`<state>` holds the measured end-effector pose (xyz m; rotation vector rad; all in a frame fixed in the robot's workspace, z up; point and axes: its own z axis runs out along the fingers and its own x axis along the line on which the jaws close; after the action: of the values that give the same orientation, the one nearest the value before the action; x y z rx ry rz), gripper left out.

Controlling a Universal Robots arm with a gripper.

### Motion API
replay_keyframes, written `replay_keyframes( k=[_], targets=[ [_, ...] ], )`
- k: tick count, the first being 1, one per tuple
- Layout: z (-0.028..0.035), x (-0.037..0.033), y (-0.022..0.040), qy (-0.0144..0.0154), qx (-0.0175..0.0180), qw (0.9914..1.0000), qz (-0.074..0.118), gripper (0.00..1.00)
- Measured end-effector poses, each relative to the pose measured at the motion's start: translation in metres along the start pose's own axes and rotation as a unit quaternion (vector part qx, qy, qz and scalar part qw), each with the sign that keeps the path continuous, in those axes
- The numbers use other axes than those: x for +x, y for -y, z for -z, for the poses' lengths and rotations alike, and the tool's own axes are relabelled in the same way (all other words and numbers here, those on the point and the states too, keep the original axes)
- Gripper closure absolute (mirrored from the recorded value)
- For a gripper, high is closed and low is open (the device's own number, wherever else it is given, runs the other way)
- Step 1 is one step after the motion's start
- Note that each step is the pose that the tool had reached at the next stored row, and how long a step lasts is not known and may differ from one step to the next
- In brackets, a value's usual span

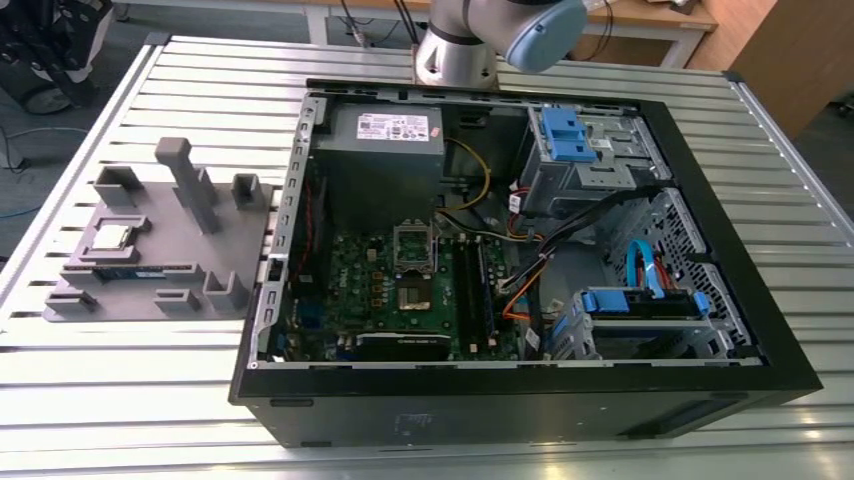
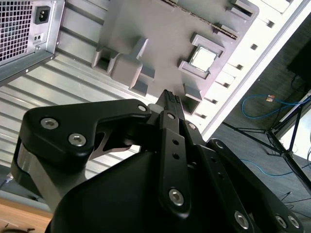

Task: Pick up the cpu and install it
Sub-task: 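Reach for the cpu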

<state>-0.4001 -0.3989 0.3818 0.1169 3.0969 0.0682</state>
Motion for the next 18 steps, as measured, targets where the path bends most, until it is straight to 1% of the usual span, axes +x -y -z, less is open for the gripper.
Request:
replay_keyframes(
  k=[4, 7, 10, 18],
  targets=[
    [-0.0005, 0.0025, 0.0002, 0.0, 0.0, 1.0, 0.0, 0.89],
    [-0.0024, 0.0049, 0.0005, 0.0, 0.0001, 1.0, 0.0, 0.89],
    [-0.0065, 0.0077, 0.0009, 0.0, 0.0002, 1.0, 0.0, 0.89],
    [-0.0206, 0.0158, 0.0022, -0.0011, 0.0003, 1.0, 0.0, 0.89]
  ],
)
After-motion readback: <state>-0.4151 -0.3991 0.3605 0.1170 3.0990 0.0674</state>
